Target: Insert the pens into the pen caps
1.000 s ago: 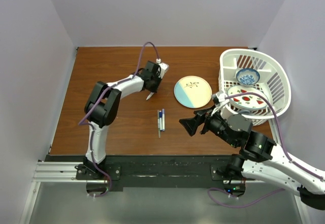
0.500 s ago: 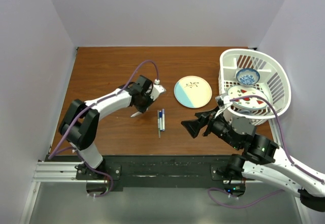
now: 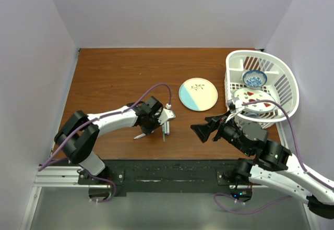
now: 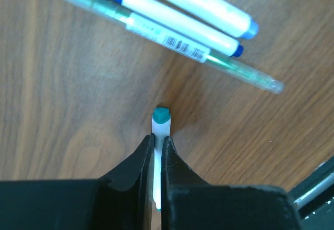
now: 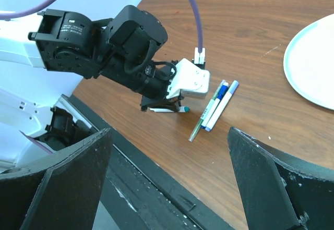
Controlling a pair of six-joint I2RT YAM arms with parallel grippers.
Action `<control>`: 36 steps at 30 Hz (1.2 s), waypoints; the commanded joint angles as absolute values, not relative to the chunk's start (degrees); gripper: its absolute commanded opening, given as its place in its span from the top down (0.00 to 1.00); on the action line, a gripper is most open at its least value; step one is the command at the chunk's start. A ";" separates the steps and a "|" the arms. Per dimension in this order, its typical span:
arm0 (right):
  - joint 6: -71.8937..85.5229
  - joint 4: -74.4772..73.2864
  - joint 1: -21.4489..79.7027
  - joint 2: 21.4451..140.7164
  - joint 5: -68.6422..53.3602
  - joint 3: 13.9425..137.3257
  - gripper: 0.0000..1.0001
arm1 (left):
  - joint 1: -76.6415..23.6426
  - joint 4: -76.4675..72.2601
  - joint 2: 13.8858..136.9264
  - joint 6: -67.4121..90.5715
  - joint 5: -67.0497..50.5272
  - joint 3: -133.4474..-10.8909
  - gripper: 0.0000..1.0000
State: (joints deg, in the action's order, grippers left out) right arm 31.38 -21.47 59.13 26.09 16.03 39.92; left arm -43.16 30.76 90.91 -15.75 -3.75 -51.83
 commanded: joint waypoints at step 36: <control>-9.80 -18.54 59.33 83.54 1.68 65.91 0.23 | -10.42 43.78 62.76 55.19 19.41 -67.88 0.01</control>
State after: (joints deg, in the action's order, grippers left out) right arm 8.86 -14.46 59.09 74.43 9.04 59.75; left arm -21.71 41.47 65.10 44.73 32.34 -71.29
